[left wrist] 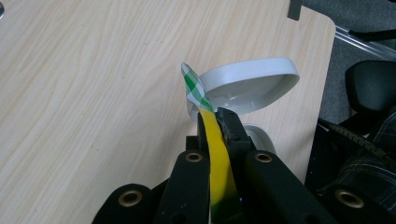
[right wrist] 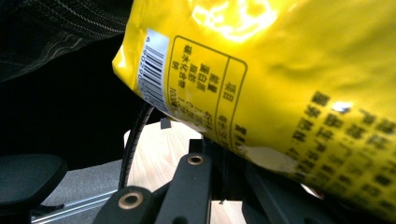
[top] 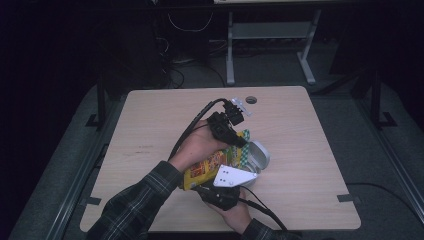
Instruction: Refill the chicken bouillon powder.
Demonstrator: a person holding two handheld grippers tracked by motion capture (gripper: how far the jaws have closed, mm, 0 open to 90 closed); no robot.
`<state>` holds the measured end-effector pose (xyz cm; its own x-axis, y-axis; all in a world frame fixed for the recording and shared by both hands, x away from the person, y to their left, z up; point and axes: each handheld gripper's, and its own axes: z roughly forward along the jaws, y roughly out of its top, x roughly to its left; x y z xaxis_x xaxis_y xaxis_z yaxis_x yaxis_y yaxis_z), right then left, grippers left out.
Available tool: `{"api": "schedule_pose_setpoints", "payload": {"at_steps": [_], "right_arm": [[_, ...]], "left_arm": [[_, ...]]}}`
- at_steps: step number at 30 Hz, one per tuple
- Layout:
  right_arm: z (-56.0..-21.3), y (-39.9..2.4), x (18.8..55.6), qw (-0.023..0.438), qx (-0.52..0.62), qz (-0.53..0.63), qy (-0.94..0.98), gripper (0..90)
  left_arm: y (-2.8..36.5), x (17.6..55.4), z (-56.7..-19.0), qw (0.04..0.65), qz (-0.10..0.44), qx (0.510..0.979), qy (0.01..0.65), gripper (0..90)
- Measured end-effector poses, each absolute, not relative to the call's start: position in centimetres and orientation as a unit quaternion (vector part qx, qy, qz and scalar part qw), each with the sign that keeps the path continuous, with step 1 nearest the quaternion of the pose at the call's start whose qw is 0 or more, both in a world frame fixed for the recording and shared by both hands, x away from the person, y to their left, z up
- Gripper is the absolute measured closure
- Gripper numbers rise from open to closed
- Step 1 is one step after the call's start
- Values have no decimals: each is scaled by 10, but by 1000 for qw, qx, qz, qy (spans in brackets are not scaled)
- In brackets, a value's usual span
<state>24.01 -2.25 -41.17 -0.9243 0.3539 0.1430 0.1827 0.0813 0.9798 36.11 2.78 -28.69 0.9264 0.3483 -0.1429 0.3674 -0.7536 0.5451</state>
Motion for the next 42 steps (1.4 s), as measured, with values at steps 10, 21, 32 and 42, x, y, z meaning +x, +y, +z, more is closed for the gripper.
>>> {"api": "schedule_pose_setpoints", "payload": {"at_steps": [10,21,32,42], "right_arm": [[-411,-23,240,62,186,653,731,900],[-412,-23,240,62,186,653,732,900],[-412,-22,240,64,184,652,732,900],[-412,-23,242,63,183,651,734,900]], "left_arm": [[27,361,-287,294,-16,936,191,897],[27,361,-288,296,-16,936,192,897],[28,361,-288,296,-15,935,192,897],[28,362,-288,297,-12,935,193,897]]}}
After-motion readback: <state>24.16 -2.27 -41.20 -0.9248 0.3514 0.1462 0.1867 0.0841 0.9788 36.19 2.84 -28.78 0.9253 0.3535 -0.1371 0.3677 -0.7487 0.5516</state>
